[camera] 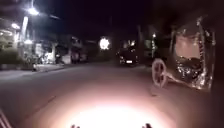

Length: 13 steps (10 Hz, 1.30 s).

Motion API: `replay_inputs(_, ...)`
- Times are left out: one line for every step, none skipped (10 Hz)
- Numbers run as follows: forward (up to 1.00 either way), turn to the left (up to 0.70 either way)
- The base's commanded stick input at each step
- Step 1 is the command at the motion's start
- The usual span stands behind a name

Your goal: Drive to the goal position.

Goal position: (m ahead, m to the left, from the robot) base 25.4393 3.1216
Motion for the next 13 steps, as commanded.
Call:
replay_inputs(0.85,0.0)
replay_inputs(0.85,0.0)
replay_inputs(0.85,0.0)
replay_inputs(0.85,0.0)
replay_inputs(0.85,0.0)
replay_inputs(0.85,0.0)
replay_inputs(0.85,0.0)
replay_inputs(0.85,0.0)
replay_inputs(0.85,0.0)
replay_inputs(0.85,0.0)
replay_inputs(0.85,-0.12)
replay_inputs(0.85,-0.33)
replay_inputs(0.85,-0.09)
